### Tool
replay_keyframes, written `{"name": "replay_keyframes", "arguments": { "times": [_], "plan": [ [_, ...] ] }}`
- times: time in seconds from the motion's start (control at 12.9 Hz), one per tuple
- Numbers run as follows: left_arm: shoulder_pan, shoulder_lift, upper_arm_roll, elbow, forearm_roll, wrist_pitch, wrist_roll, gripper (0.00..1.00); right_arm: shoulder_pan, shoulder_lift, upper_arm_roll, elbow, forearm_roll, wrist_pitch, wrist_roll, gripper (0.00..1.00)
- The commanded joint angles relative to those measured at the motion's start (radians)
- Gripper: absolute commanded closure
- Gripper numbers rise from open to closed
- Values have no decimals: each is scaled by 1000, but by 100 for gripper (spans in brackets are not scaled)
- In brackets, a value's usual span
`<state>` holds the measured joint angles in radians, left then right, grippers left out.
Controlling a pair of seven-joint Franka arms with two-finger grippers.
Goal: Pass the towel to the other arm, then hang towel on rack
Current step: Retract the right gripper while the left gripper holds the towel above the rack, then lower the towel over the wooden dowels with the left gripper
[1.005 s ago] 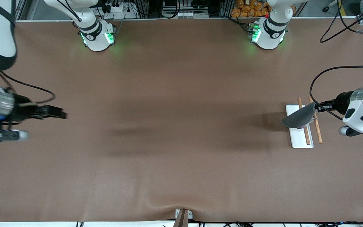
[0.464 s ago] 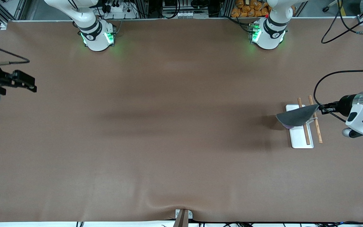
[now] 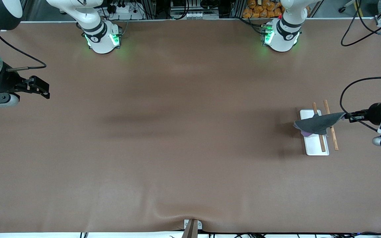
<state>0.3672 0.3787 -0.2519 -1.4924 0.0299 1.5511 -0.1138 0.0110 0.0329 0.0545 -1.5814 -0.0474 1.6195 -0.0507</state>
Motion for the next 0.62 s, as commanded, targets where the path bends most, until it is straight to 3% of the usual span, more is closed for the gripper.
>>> {"name": "replay_keyframes", "arguments": {
  "times": [0.0, 0.54],
  "plan": [
    [24, -1, -4, 6, 24, 7, 72, 100, -23, 22, 15, 87, -23, -41, -3, 0],
    [102, 15, -1, 9, 24, 41, 278, 100, -17, 21, 18, 106, -12, -46, -3, 0]
  ]
}}
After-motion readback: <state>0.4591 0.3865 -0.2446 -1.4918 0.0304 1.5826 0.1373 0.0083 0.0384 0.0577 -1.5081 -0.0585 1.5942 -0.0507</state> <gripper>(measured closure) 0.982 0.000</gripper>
